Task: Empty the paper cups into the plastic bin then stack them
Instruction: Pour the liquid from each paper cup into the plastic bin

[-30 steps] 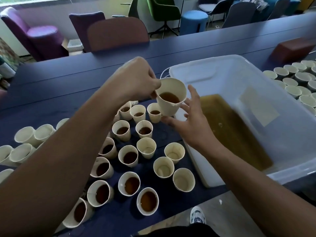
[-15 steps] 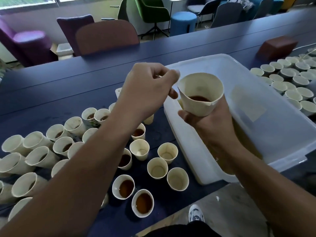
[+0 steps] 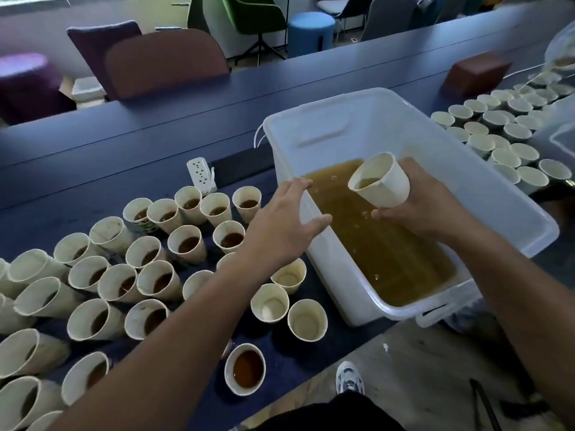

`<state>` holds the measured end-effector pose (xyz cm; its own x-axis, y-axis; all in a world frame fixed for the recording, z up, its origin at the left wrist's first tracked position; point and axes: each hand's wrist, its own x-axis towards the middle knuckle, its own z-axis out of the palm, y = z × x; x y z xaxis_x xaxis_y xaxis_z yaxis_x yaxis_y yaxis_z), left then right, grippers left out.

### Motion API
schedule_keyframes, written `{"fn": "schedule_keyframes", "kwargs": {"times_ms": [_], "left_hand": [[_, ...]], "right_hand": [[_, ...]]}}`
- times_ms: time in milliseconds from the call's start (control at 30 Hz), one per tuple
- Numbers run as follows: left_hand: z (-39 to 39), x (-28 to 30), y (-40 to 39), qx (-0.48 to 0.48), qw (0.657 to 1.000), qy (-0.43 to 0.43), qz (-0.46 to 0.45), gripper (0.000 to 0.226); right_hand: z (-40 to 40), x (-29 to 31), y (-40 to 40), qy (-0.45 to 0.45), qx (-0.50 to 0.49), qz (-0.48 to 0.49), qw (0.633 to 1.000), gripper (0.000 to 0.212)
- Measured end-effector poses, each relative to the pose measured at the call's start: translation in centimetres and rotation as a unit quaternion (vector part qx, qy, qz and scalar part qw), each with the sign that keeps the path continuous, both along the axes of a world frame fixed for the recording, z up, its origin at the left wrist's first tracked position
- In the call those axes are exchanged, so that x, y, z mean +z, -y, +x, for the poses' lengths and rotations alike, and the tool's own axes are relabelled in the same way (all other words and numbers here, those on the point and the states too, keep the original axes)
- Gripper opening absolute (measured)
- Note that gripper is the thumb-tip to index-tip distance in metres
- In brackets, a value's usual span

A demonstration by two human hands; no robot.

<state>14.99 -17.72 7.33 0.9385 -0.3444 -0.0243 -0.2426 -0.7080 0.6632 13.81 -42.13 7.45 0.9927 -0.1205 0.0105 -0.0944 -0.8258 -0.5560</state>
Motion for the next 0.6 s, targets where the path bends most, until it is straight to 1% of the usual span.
{"fn": "schedule_keyframes", "kwargs": {"times_ms": [67, 133, 233, 400, 467, 500, 600], "left_hand": [[0.1, -0.7, 0.2, -0.011, 0.999, -0.014, 0.039, 0.075], [0.3, -1.1, 0.3, -0.016, 0.998, -0.010, 0.064, 0.081], [0.5, -1.2, 0.3, -0.012, 0.997, -0.005, 0.075, 0.082], [0.4, -1.3, 0.3, -0.007, 0.997, -0.009, 0.082, 0.082], [0.3, -1.4, 0.3, -0.007, 0.997, -0.008, 0.079, 0.082], [0.3, -1.4, 0.2, -0.007, 0.997, -0.009, 0.077, 0.082], [0.1, -1.5, 0.2, -0.007, 0.997, -0.014, 0.072, 0.082]], "right_hand": [[0.1, -0.7, 0.6, -0.040, -0.005, -0.024, 0.999, 0.071], [0.1, -1.0, 0.8, -0.069, -0.009, -0.042, 0.997, 0.071], [0.1, -1.0, 0.8, -0.105, -0.025, -0.072, 0.992, 0.067], [0.6, -0.9, 0.8, -0.122, -0.044, -0.157, 0.979, 0.059], [0.9, -0.8, 0.8, -0.117, -0.048, -0.191, 0.973, 0.055], [1.0, -0.8, 0.8, -0.103, -0.050, -0.223, 0.968, 0.051], [1.1, -1.0, 0.9, -0.015, -0.041, -0.344, 0.938, 0.037]]}}
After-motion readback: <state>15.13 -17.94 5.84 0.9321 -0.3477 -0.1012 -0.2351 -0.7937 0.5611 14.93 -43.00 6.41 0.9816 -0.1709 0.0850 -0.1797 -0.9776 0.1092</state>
